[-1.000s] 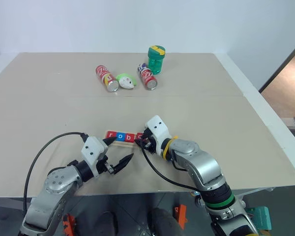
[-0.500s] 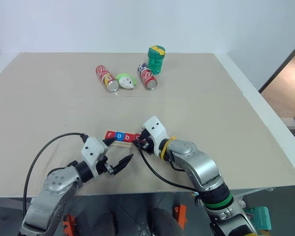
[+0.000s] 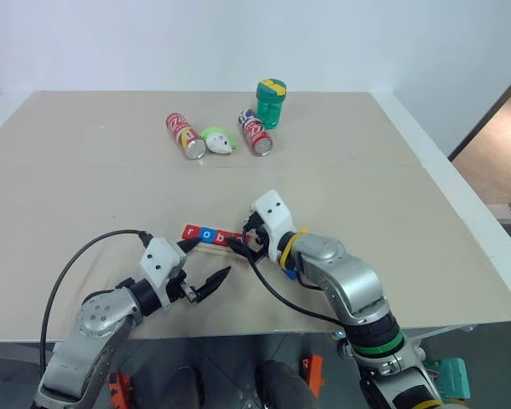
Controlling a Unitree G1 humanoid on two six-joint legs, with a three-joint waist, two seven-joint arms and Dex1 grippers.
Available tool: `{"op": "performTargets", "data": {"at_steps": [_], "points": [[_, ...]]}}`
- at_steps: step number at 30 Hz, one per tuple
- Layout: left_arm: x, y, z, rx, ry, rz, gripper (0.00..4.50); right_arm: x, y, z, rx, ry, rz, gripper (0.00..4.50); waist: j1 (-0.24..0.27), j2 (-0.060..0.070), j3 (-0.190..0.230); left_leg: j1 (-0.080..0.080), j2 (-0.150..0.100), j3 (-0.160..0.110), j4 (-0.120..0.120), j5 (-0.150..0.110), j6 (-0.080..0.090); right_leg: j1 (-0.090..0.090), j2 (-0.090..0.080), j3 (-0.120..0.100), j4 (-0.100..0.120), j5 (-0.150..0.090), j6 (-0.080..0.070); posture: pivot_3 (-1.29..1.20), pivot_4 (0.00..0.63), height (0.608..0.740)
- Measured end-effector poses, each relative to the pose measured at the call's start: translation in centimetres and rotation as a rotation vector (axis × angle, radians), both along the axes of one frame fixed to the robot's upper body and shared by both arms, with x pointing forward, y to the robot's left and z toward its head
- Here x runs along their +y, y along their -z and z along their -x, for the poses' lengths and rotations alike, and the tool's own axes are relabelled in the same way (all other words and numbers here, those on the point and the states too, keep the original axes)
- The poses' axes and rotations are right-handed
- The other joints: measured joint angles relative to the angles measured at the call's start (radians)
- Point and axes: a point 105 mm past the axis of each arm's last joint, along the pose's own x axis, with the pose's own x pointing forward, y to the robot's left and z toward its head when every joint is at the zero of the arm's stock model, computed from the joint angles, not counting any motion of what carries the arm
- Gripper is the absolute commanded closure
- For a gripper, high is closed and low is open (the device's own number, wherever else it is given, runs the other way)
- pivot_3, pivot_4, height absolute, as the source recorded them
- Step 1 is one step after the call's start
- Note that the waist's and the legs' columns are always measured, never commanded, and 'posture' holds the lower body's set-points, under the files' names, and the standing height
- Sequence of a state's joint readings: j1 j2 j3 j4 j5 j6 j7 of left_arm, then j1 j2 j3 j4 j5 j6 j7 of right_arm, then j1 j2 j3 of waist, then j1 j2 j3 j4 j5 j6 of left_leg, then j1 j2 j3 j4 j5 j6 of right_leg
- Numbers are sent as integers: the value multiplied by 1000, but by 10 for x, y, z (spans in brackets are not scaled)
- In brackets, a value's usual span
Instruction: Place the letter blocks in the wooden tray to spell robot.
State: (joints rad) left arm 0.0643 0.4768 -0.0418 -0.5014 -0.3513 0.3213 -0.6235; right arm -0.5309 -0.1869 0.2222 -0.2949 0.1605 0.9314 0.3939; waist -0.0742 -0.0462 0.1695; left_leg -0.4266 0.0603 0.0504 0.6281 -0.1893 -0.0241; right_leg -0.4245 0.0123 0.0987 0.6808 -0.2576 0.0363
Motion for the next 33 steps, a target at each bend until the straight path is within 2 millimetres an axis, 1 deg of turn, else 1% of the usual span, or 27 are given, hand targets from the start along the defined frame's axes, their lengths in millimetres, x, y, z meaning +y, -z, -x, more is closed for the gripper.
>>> {"op": "performTargets", "data": {"at_steps": [1, 2, 3, 4, 5, 6, 7, 8, 9, 10, 11, 12, 13, 17, 19, 21, 28, 33], "points": [[0, 0, 0, 0, 4, -3, 0, -5, -3, -1, -6, 12, -6, 543, 0, 0, 0, 0, 0, 0, 0, 0, 0, 0, 0, 0, 0, 0, 0, 0, 150, 739], [0, 0, 1, 1, 15, -3, 0, -16, -6, -2, -17, 21, -15, 821, 0, 0, 0, 0, 0, 0, 0, 0, 0, 0, 0, 0, 0, 0, 0, 0, 150, 739], [1, 0, 1, 1, 17, -5, 0, -26, -8, -2, -26, 32, -12, 1216, 3, 0, 0, -1, -1, 0, 0, 0, 0, 0, -1, 0, 0, 0, 0, 0, 150, 739], [3, 0, 1, 2, 13, -8, 0, -39, -6, -2, -32, 51, 1, 1515, 4, 0, 0, -1, -1, 0, 0, 0, 0, 0, -1, 0, 0, -1, 1, 0, 150, 739], [5, 1, 0, 4, 13, -10, 0, -49, -2, 1, -29, 59, 20, 1889, 5, -1, 0, -1, -1, 0, 0, 0, 0, 0, -1, 0, 0, -1, 2, 0, 150, 739], [8, 2, 0, 8, 11, -16, 0, -56, 9, 5, -1, 59, 42, 2234, 4, -1, 0, 0, -1, 0, 0, 0, 0, 0, -1, 0, 0, -1, 2, 0, 150, 739], [10, 2, -1, 8, 7, -20, 0, -59, 21, 10, 35, 55, 54, 2667, 0, -1, 0, 0, -1, 0, 0, 0, 0, 0, -1, 1, 0, -1, 1, 0, 150, 739], [11, 1, -2, 7, 9, -22, 0, -58, 25, 12, 48, 50, 57, 2890, -2, 0, 0, 0, 0, 1, -1, 0, 0, 0, 0, 1, 0, -1, 1, 0, 150, 739], [11, 1, -2, 4, 17, -25, 0, -55, 30, 14, 60, 35, 64, 3260, -7, 0, 0, 1, 1, 1, 0, 0, 0, 0, 1, 1, 0, 0, 0, 0, 150, 739], [10, 0, -2, 3, 19, -25, 0, -53, 31, 15, 61, 30, 66, 3560, -8, 0, 0, 1, 1, 1, 0, 0, 0, 0, 1, 1, 0, 0, -1, 0, 150, 739], [10, -1, -3, -3, 21, -24, 0, -49, 31, 16, 53, 16, 69, 4009, -8, 0, 0, 2, 2, 0, 0, 0, 0, 0, 2, 1, 1, 1, -2, 0, 150, 739], [10, -1, -3, -3, 21, -24, 0, -46, 31, 16, 49, 10, 71, 4361, -8, 0, 0, 2, 2, 0, 0, 1, 1, 0, 2, 0, 1, 1, -2, 0, 150, 739], [11, 0, -3, -1, 19, -24, 0, -40, 30, 16, 40, 1, 69, 4440, -8, 0, 0, 2, 2, 0, 0, 1, 1, 0, 2, 0, 1, 2, -2, 0, 150, 739], [11, 1, -4, 2, 17, -23, 0, -23, 23, 16, 15, -30, 57, 4440, -8, -1, 0, 2, 2, 0, 0, 2, 1, 1, 2, 0, 1, 2, -2, 0, 150, 739], [11, 1, -4, 2, 16, -19, 0, -18, 21, 16, 6, -42, 53, 4440, -4, -1, 0, 2, 1, 1, 0, 2, 0, 1, 1, 0, 1, 2, -1, 0, 150, 739], [11, 1, -4, 2, 13, -16, 0, -13, 23, 17, 9, -57, 64, 4440, -3, -1, 0, 1, 0, 1, 0, 2, 0, 1, 0, 1, 1, 1, 0, 0, 150, 739], [11, 1, -4, 7, 4, -10, 0, -8, 31, 19, 28, -71, 87, 4440, -2, -1, 0, 1, 1, 0, 0, 2, 0, 0, 1, 0, 1, 1, 0, 0, 150, 739], [12, 2, -5, 11, -8, -10, 0, -7, 31, 19, 22, -78, 99, 4440, -2, -1, 0, 1, 1, 0, 0, 2, 0, 0, 1, 0, 1, 2, 0, 0, 150, 739]]}}
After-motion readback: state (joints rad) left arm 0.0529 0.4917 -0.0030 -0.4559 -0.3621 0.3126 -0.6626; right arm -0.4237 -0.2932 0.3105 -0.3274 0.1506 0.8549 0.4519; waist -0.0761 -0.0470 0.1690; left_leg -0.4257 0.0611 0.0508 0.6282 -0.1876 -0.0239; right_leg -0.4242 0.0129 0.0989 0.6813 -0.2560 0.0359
